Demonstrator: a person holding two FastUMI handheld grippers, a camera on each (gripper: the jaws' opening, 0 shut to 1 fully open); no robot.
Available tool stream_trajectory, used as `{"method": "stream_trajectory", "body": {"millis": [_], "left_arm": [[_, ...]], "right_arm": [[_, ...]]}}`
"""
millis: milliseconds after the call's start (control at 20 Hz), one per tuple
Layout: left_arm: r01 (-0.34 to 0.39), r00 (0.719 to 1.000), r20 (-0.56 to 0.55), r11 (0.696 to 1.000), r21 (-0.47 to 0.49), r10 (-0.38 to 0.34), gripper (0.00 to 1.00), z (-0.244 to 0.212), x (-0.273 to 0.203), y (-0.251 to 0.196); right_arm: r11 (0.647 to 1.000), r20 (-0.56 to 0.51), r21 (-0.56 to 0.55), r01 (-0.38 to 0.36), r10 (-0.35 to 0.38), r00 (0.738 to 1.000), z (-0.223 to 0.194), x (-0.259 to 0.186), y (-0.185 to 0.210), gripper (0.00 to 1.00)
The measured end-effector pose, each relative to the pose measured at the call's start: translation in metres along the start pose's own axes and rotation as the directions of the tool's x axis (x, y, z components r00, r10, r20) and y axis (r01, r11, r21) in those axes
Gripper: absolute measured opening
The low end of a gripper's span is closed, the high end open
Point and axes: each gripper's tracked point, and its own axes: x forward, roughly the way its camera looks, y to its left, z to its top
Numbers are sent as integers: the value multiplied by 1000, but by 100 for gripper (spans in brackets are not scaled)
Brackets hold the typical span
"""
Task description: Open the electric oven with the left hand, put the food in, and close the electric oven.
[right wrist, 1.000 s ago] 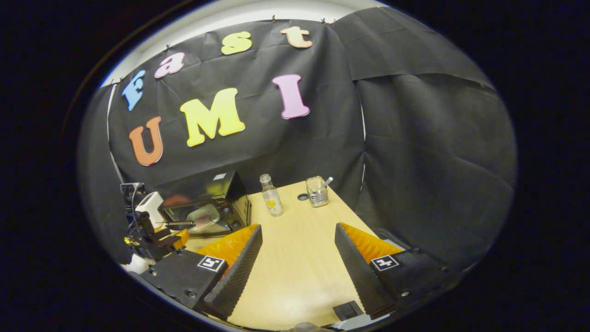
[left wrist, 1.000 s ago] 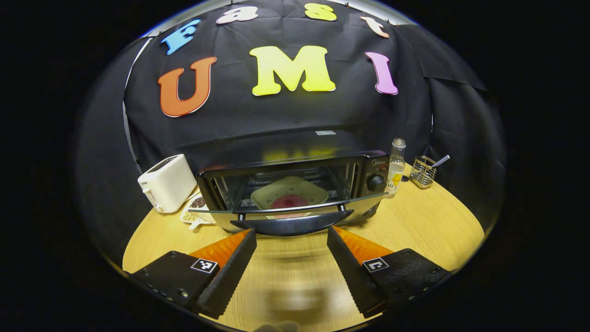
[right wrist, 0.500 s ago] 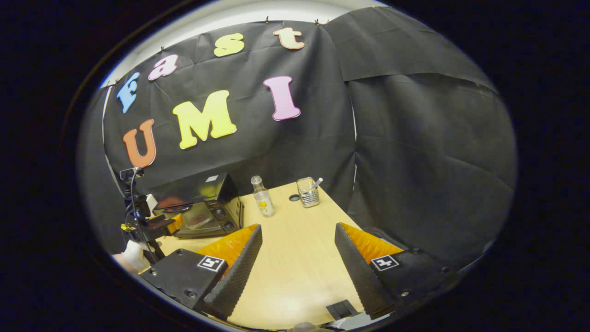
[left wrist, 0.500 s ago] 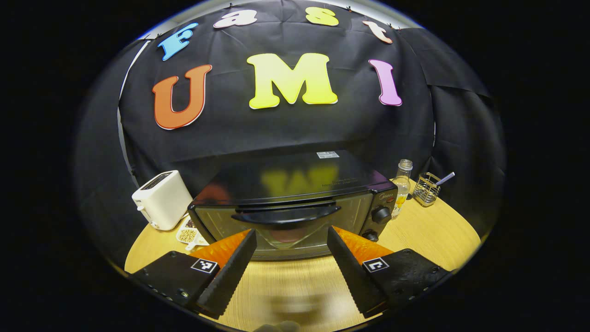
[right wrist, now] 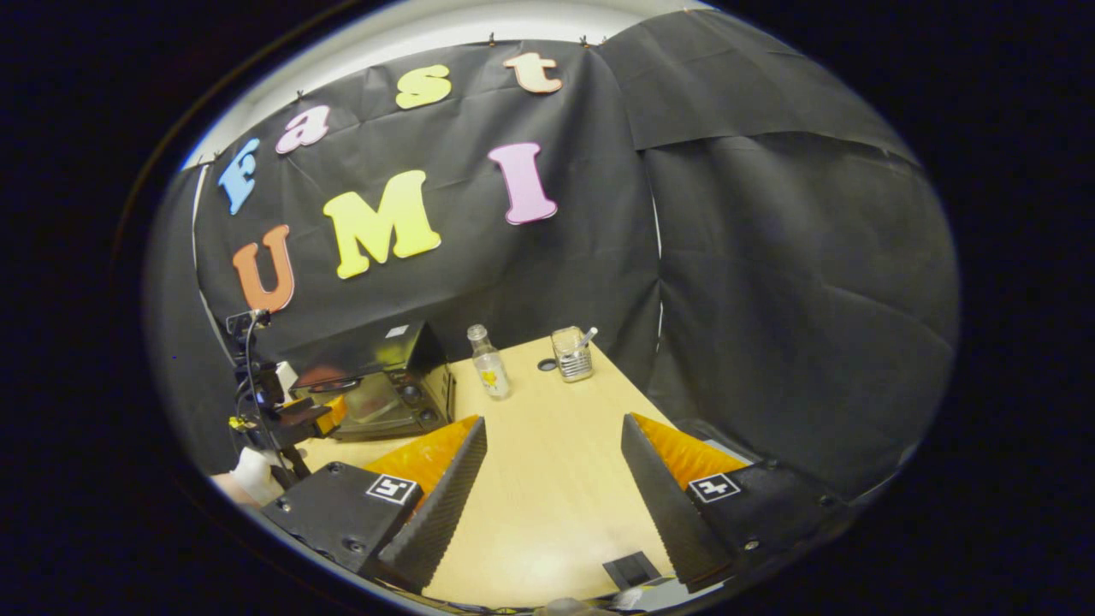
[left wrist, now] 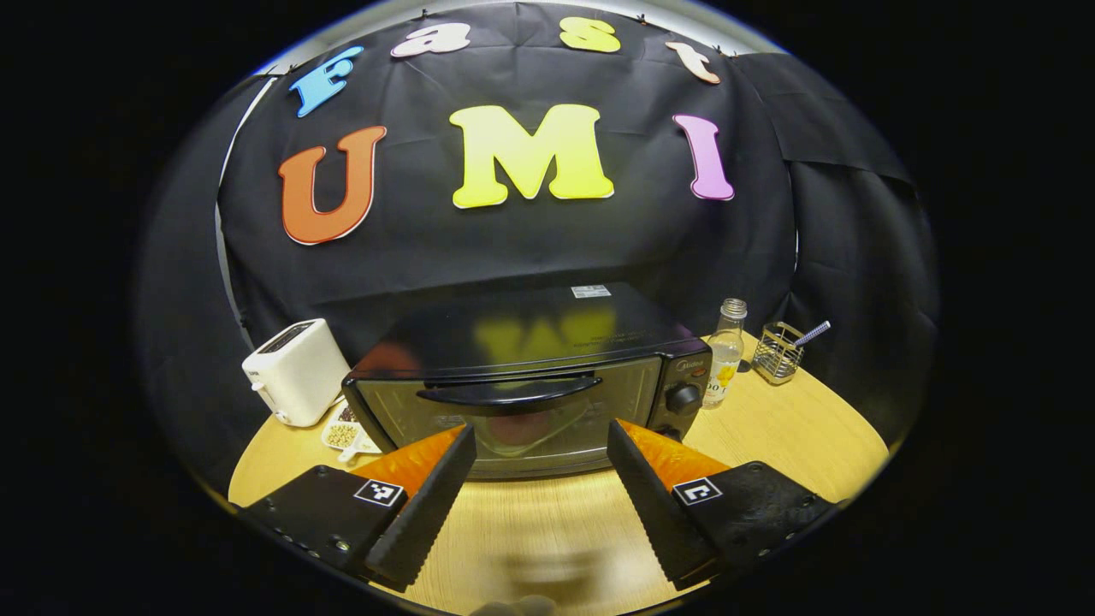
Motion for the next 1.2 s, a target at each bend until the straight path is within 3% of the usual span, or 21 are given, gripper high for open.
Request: {"method": "stream_trajectory", "body": {"millis": [200,300,350,600,800,950,1100,1200], "left_arm": [[0,999,38,1000,-19,1,99,15,-38,-11],[-13,997,82,1000,-16,14,99,30,-69,-15],[-16,994,105,1000,-19,18,99,38,-87,-20],[-53,971,230,998,-45,62,98,77,-210,-35],[-103,954,278,994,-41,111,98,77,-307,-41],[-137,940,310,990,-27,139,98,74,-366,-42],[-156,938,303,986,-61,167,98,65,-402,-35],[-167,935,305,983,-77,182,98,61,-414,-27]], "right_arm": [[999,36,-8,-46,46,998,10,-14,-4,96],[997,55,-16,-80,80,995,15,-23,-7,100],[994,67,-18,-109,110,992,19,-29,-7,96],[976,94,-73,-203,210,973,25,-69,-22,100],[959,196,-169,-227,259,946,45,-115,-37,100],[945,213,-208,-254,297,931,41,-136,-34,96],[933,217,-222,-284,331,918,37,-149,-25,100],[933,216,-217,-286,331,918,32,-154,-24,96]]}}
